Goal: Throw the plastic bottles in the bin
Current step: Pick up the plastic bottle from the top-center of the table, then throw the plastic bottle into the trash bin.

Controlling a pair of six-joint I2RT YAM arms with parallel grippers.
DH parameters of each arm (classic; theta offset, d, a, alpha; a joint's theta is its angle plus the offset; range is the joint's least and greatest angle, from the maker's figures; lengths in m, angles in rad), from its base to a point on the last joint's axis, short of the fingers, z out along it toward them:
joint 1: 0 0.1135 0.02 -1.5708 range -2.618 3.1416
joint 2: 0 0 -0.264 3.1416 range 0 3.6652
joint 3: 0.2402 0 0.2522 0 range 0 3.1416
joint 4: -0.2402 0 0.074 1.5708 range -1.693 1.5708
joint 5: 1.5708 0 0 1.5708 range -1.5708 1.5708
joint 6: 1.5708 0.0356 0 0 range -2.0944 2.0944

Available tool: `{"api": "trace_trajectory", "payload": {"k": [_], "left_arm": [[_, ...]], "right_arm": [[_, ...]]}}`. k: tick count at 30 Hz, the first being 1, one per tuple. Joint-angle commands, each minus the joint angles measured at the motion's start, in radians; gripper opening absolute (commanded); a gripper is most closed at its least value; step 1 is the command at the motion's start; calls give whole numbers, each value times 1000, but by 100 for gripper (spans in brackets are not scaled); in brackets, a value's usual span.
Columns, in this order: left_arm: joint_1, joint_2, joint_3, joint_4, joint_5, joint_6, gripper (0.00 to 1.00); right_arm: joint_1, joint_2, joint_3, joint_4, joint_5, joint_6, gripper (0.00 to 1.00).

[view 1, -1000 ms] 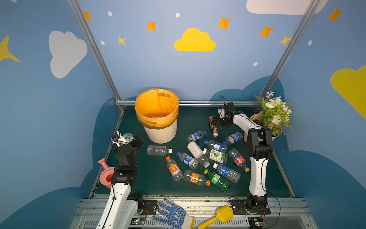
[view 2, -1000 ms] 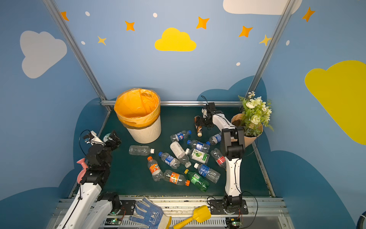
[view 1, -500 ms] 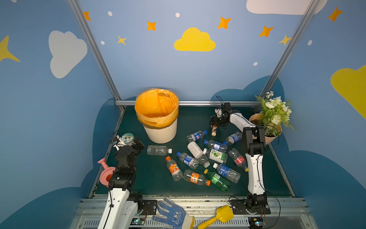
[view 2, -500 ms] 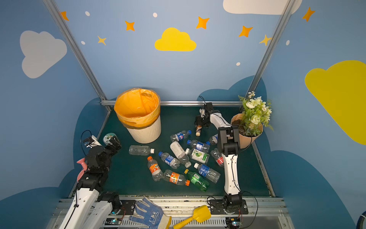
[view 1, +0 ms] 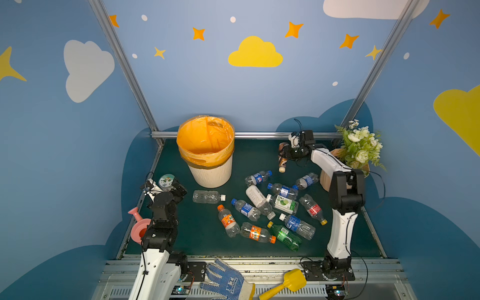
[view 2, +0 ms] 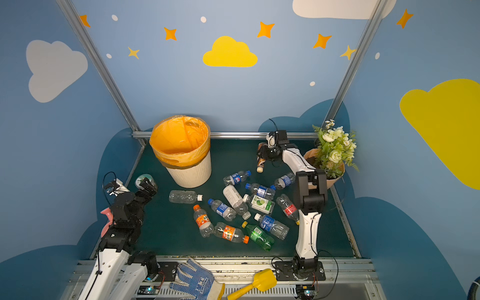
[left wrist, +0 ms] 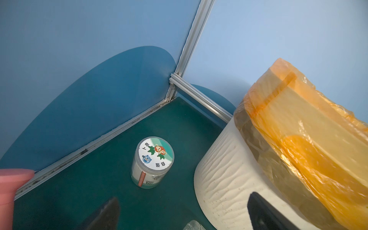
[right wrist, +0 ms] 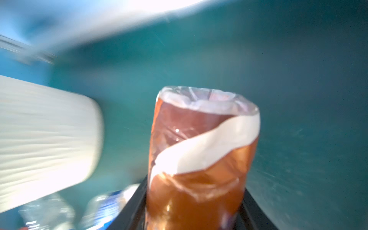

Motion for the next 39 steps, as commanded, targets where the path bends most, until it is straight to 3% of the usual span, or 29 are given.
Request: {"api": "trace_trajectory", "payload": {"k": [1, 6, 13, 18, 22, 26, 28, 34, 39], "left_arm": [[2, 5, 7, -37, -40, -46, 100], [4, 10, 15, -61, -44, -59, 100], [5, 39, 24, -68, -25, -89, 100], [4, 68, 39, -67, -6, -94, 100], [5, 86, 48, -72, 3, -96, 100], [5, 99, 60, -83, 18, -92, 100], [7, 102, 69, -99, 22, -81, 100], [8, 101, 80, -111, 33, -81, 100], [5, 68, 98, -136, 38, -71, 100]], "right_arm": [[-4, -210, -48, 201, -35, 64, 50], [33, -432, -136, 415, -8, 120, 52], [185, -472, -75, 606, 1, 163, 55], [338, -264, 167, 559, -33, 174, 56], [422, 14, 519, 303, -113, 163, 57], [459, 266, 942, -65, -94, 46, 73], [445, 308, 1041, -147, -76, 36, 84], [420, 100, 891, -177, 41, -79, 90], [415, -234, 501, -14, 144, -198, 94]]}}
